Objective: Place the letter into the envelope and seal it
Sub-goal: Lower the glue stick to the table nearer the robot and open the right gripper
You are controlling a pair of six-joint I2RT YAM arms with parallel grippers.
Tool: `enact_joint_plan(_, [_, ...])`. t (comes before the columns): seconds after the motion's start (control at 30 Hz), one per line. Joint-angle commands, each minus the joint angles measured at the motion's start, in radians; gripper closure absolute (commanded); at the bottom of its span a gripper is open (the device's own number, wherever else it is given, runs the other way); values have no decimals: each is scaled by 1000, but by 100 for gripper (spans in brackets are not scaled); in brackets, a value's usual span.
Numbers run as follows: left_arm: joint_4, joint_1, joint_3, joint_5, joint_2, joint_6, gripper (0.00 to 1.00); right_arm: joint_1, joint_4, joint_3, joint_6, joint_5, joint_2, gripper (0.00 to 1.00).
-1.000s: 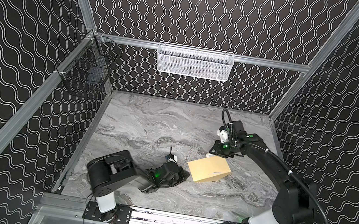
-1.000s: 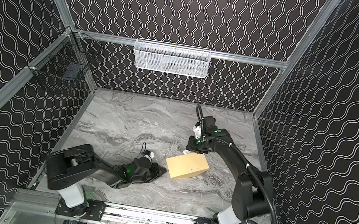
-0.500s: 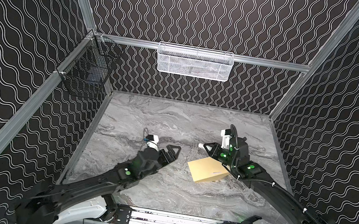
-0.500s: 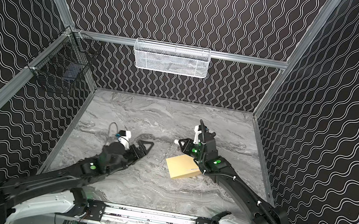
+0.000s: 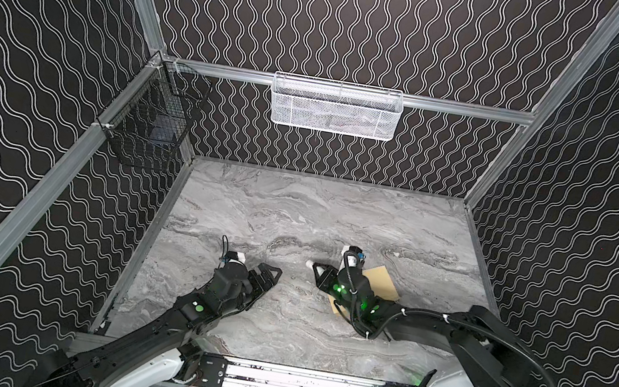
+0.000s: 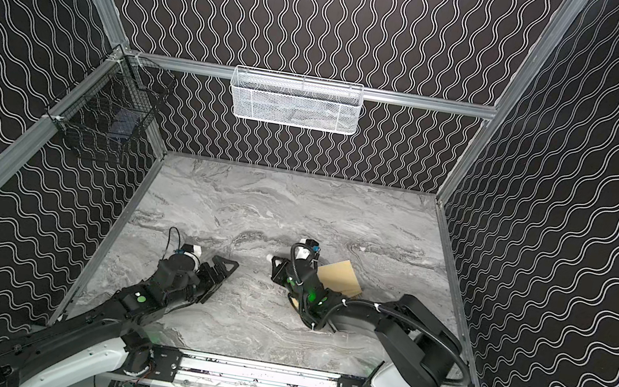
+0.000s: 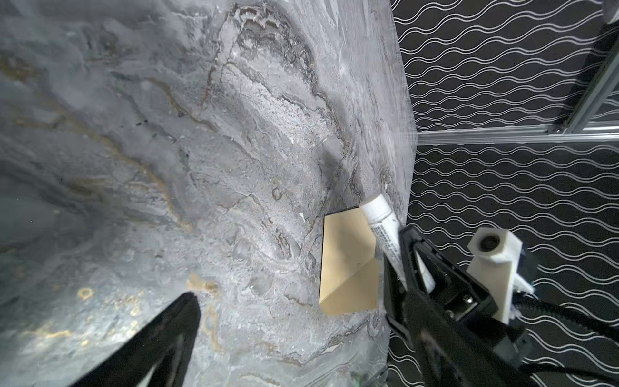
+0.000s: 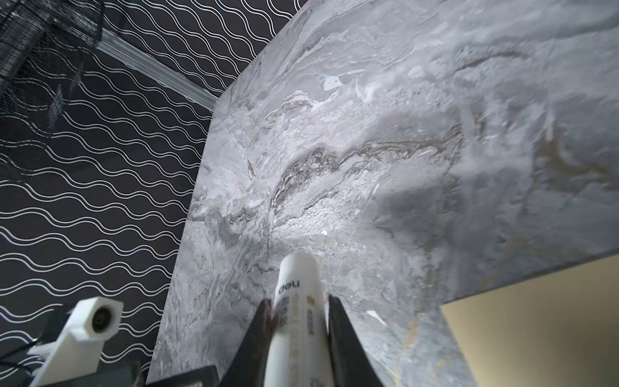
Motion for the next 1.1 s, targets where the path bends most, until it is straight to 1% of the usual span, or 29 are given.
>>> enact_joint_plan(0.0, [69,1,5,3,-3,-30,2,31,168,12,37,102,49,90])
enact_joint_plan(0.07, [89,3,-3,0,9,-35,2,58,147,35,42,138,80,88])
enact_joint_plan(0.17, [163,2,-30,9,60,-52,3,79,197,37,66,160,141,87])
enact_joint_plan(0.27, [227,0,-44,8,116,-73,3,104,197,50,76,182,181,84])
enact_joint_plan(0.3, [259,1,-54,6,131,-84,3,111,211,51,67,185,191,81])
enact_joint_plan(0.37, [304,2,-66,-7,151,-94,5,127,203,58,66,198,206,79])
enact_joint_plan(0.5, [320,2,-55,-14,188,-90,5,145,233,43,90,204,237,73])
enact_joint_plan(0.6, [367,1,-66,-3,233,-99,5,159,265,21,120,222,252,72])
enact_joint_plan(0.7, [428,-1,-90,0,284,-128,5,168,260,22,127,230,260,69])
enact_joint_plan(0.73, [443,-1,-93,7,300,-132,6,171,264,22,127,226,263,67])
enact_joint_plan(0.8, [465,-6,-90,12,336,-138,6,172,262,27,135,216,271,59])
enact_joint_plan(0.83, [475,-12,-89,12,350,-144,6,172,262,28,139,211,275,56])
enact_joint_plan(0.93, [548,-28,-98,13,404,-171,7,174,273,19,157,207,279,52])
enact_joint_plan(1.07, [580,-44,-105,17,444,-190,8,175,242,24,150,199,266,47])
